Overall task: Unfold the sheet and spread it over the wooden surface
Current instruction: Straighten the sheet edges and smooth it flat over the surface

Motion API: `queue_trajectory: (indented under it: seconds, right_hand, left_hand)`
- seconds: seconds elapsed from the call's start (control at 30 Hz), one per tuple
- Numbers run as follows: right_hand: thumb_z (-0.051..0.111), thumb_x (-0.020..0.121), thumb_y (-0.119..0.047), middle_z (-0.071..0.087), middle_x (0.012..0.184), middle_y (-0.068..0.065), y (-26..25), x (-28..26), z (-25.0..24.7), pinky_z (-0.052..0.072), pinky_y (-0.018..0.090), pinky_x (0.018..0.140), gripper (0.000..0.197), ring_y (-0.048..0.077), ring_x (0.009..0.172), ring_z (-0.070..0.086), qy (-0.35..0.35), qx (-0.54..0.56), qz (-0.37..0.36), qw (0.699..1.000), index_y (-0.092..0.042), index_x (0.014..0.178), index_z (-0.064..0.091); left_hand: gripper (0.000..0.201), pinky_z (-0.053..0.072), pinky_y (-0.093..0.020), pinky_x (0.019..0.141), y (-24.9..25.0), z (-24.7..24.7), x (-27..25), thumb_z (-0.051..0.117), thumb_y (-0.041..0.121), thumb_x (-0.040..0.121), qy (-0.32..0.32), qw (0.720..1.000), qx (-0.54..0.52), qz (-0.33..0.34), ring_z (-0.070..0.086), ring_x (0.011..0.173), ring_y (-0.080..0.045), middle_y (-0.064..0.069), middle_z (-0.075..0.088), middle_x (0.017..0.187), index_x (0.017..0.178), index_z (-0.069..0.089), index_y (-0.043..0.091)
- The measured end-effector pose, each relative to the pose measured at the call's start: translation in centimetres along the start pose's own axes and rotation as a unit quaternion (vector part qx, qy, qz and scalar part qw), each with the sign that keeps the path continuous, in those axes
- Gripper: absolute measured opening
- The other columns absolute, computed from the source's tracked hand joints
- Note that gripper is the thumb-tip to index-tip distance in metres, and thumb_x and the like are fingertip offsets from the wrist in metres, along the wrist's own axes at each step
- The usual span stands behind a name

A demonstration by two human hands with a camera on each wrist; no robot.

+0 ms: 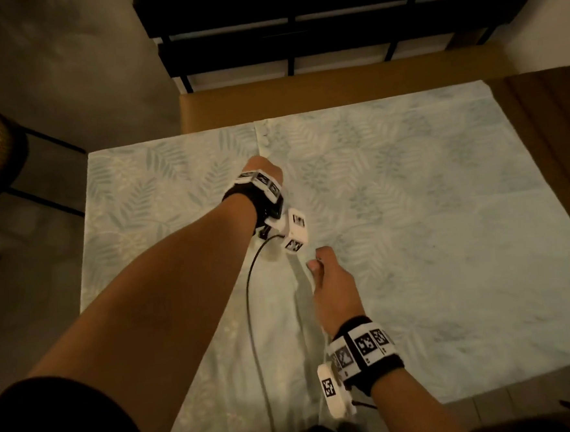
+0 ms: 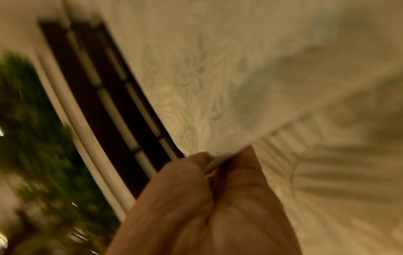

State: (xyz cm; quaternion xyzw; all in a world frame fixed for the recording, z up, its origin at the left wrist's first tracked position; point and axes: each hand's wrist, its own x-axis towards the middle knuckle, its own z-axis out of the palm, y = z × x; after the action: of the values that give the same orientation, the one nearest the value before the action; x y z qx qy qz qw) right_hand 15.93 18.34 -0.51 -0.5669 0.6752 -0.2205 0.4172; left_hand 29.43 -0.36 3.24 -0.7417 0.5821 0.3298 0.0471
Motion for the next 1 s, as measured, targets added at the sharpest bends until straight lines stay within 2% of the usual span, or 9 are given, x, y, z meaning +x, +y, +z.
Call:
queue_trajectory:
  seconds: [0.1, 0.2, 0.27, 0.37, 0.57, 0.67, 0.8, 0.9, 1.0]
  right_hand:
    - [0.042, 0.099, -0.052, 0.063, 0.072, 0.000, -0.4, -0.1, -1.5, 0.052, 0.039, 0.056, 0.027, 0.012, 0.057, 0.055, -0.051, 0.046, 0.011, 0.998, -0.025, 0.102, 0.046]
    - [0.057, 0.067, -0.085, 0.068, 0.080, 0.003, 0.6, 0.1, -2.9, 0.054, 0.031, 0.054, 0.069, 0.014, 0.062, 0.065, -0.130, -0.009, 0.057, 0.990, -0.031, 0.109, 0.049]
    - [0.064, 0.070, -0.078, 0.071, 0.088, -0.004, 2.3, 0.4, -4.3, 0.059, 0.035, 0.069, 0.064, 0.015, 0.075, 0.069, -0.148, -0.062, 0.069, 0.985, -0.030, 0.111, 0.056]
    - [0.060, 0.088, -0.056, 0.073, 0.104, 0.001, 5.4, 0.5, -7.6, 0.054, 0.033, 0.087, 0.051, 0.021, 0.094, 0.068, -0.128, -0.107, 0.095, 0.981, -0.017, 0.120, 0.062]
    - [0.051, 0.093, -0.057, 0.063, 0.057, -0.004, 9.3, 1.9, -15.6, 0.048, 0.027, 0.058, 0.045, 0.013, 0.057, 0.061, -0.051, -0.042, 0.123, 0.990, -0.026, 0.063, 0.060]
    - [0.049, 0.094, -0.058, 0.067, 0.060, 0.001, 11.7, 3.4, -19.7, 0.053, 0.029, 0.061, 0.048, 0.013, 0.058, 0.063, -0.073, -0.046, 0.093, 0.992, -0.022, 0.067, 0.064]
    - [0.046, 0.095, -0.058, 0.065, 0.059, 0.000, 15.4, 5.0, -25.8, 0.048, 0.027, 0.057, 0.044, 0.007, 0.055, 0.061, -0.119, -0.083, 0.050, 0.988, -0.021, 0.075, 0.059]
    - [0.050, 0.095, -0.054, 0.070, 0.072, -0.001, 17.8, 5.6, -30.7, 0.049, 0.027, 0.063, 0.037, 0.010, 0.067, 0.065, -0.143, -0.106, 0.037, 0.983, -0.023, 0.084, 0.066]
    - [0.058, 0.092, -0.049, 0.071, 0.072, -0.002, 20.0, 5.8, -34.5, 0.054, 0.029, 0.062, 0.034, 0.008, 0.066, 0.066, -0.152, -0.114, 0.039, 0.981, -0.018, 0.087, 0.070]
  left_hand:
    - [0.030, 0.053, -0.034, 0.088, 0.6, -0.5, 2.4, 0.052, 0.017, 0.096, 0.014, 1.000, -0.009, -0.012, 0.064, 0.108, -0.035, -0.019, 0.067, 0.116, 0.115, 0.065, -0.003]
    - [0.042, 0.051, -0.019, 0.082, 1.9, -0.9, 4.2, 0.043, 0.027, 0.101, 0.049, 0.978, -0.190, -0.069, 0.058, 0.120, -0.035, -0.019, 0.060, 0.131, 0.128, 0.057, -0.002]
    - [0.051, 0.048, -0.031, 0.093, 2.9, -1.5, 5.1, 0.037, 0.036, 0.101, 0.082, 0.960, -0.245, -0.110, 0.057, 0.119, -0.037, -0.020, 0.058, 0.133, 0.135, 0.051, 0.001]
    - [0.043, 0.042, -0.044, 0.099, 4.8, -1.9, 6.6, 0.027, 0.013, 0.104, 0.148, 0.948, -0.267, -0.087, 0.051, 0.125, -0.041, -0.026, 0.051, 0.138, 0.144, 0.038, 0.000]
    - [0.050, 0.051, -0.026, 0.074, 11.7, -1.9, 5.9, 0.039, 0.043, 0.101, 0.196, 0.874, -0.444, -0.026, 0.062, 0.097, -0.020, -0.016, 0.060, 0.130, 0.125, 0.055, 0.002]
    - [0.058, 0.052, -0.036, 0.090, 15.9, -0.7, 5.9, 0.058, 0.046, 0.085, 0.204, 0.886, -0.416, 0.001, 0.063, 0.110, -0.024, -0.007, 0.066, 0.120, 0.128, 0.057, 0.008]
    - [0.024, 0.048, -0.026, 0.071, 23.0, 1.9, 6.1, 0.054, 0.024, 0.085, 0.216, 0.896, -0.387, 0.025, 0.064, 0.081, -0.024, -0.009, 0.065, 0.089, 0.100, 0.060, 0.005]
    - [0.020, 0.036, -0.011, 0.051, 28.3, 3.9, 6.1, 0.051, 0.012, 0.088, 0.236, 0.902, -0.361, 0.040, 0.042, 0.053, -0.002, 0.005, 0.043, 0.067, 0.072, 0.041, 0.017]
    - [0.004, 0.035, -0.009, 0.047, 32.3, 5.5, 5.8, 0.051, 0.014, 0.090, 0.239, 0.904, -0.348, 0.060, 0.042, 0.055, 0.000, 0.006, 0.046, 0.074, 0.088, 0.048, 0.014]
